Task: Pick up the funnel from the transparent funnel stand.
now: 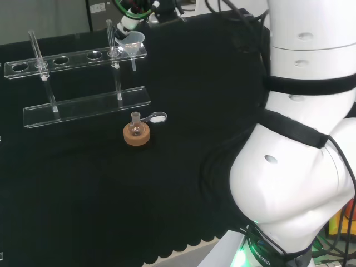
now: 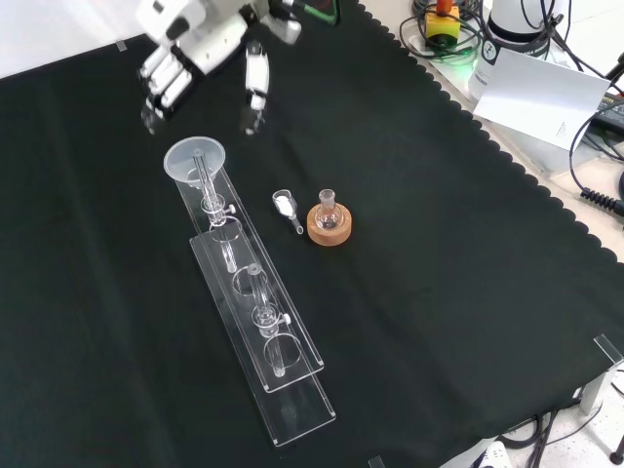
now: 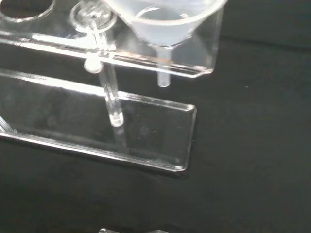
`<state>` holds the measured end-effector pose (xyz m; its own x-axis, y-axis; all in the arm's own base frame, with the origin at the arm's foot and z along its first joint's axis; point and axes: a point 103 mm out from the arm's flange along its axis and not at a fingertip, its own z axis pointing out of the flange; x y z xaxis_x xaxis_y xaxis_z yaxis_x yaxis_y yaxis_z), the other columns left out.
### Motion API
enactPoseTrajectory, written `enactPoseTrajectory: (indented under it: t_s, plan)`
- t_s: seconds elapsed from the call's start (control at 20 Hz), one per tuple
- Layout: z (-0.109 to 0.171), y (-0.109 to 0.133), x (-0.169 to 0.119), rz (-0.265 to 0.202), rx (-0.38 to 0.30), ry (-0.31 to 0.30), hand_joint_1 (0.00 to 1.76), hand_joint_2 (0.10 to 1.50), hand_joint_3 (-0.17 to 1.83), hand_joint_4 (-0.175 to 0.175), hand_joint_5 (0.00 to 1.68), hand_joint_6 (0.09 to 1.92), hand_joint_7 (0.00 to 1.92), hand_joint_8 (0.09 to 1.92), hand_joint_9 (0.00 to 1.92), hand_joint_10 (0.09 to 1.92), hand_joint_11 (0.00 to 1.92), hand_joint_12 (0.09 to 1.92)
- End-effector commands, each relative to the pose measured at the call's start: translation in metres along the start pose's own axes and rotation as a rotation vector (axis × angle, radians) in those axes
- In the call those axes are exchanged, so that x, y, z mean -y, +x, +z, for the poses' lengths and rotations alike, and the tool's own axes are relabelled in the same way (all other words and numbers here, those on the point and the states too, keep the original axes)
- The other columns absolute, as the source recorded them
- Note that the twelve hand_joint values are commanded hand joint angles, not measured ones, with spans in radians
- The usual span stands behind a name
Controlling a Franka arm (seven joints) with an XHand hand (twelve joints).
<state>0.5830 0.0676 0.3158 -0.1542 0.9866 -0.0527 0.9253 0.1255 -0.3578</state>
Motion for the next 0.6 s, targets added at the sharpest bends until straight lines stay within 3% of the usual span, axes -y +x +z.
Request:
enactPoseTrajectory:
  t_s: [0.05, 0.3, 0.6]
  plan:
    - [0.0093, 0.0334, -0.0131, -0.056, 0.074, 0.112, 0.56, 0.79, 0.18, -0.038, 0.06, 0.09, 0.00, 0.48, 0.14, 0.81, 0.14, 1.50]
    - [0.0125, 0.0325, -0.0133, -0.048, 0.102, 0.129, 0.56, 0.76, 0.18, -0.041, 0.04, 0.09, 0.00, 0.45, 0.14, 0.83, 0.22, 1.51]
    - [0.0139, 0.0271, -0.0126, -0.030, 0.144, 0.071, 0.58, 0.75, 0.19, -0.042, 0.02, 0.09, 0.00, 0.36, 0.07, 0.86, 0.22, 1.50]
